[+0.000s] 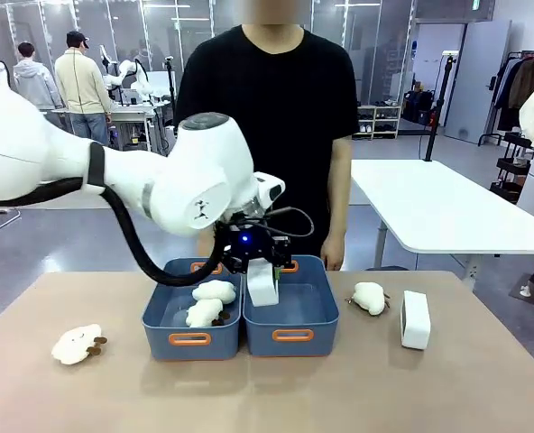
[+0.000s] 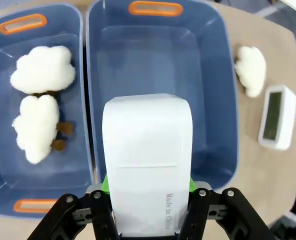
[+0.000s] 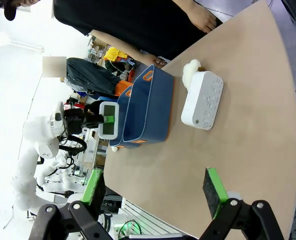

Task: Sort the digital clocks into the basket.
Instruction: Pick up the Digital clock from the table and place it into the empty Plastic storage basket.

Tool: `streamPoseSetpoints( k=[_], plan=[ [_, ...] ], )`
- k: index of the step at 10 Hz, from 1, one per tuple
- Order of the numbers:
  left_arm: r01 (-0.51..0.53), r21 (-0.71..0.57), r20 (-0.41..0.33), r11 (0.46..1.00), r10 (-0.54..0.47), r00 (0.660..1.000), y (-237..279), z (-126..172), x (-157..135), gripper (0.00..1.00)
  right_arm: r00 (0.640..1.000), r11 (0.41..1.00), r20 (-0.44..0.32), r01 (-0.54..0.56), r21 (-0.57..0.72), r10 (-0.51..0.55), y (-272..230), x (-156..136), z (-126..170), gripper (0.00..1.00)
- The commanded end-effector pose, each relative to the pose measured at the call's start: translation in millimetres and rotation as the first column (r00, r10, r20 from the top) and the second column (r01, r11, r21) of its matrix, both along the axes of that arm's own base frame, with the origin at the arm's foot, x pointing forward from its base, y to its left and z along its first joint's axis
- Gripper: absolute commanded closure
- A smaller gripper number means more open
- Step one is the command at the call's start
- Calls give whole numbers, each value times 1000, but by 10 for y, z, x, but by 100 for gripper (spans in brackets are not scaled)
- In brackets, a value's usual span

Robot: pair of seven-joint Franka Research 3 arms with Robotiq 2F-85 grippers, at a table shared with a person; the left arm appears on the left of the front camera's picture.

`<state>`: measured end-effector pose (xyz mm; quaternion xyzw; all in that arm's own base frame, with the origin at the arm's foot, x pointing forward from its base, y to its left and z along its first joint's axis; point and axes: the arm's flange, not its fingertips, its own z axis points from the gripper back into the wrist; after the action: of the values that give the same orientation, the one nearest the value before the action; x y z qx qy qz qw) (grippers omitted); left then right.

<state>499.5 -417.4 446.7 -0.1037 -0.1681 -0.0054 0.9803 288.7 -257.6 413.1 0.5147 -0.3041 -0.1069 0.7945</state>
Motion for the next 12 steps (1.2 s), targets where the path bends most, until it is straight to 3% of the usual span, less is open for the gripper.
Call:
streamPoseSetpoints(
  k=[1, 6, 7, 8, 12],
  plan=[
    [-73, -41, -65, 997, 70, 995, -344, -141, 254, 48, 1000, 1000, 5, -4, 4, 4, 2, -20, 9, 0],
    [-56, -10, -76, 998, 55, 996, -407, -371, 292, 48, 1000, 1000, 5, -4, 4, 4, 2, -20, 9, 0],
    [-59, 7, -78, 998, 59, 995, -403, -432, 292, 18, 1000, 1000, 5, -4, 4, 4, 2, -20, 9, 0],
    [-51, 11, -88, 999, 52, 995, -402, -463, 285, 0, 1000, 1000, 5, -4, 4, 4, 2, -20, 9, 0],
    [-12, 3, -81, 1000, 12, 997, -338, -401, 222, 3, 1000, 1000, 5, -4, 4, 4, 2, -20, 9, 0]
  ],
)
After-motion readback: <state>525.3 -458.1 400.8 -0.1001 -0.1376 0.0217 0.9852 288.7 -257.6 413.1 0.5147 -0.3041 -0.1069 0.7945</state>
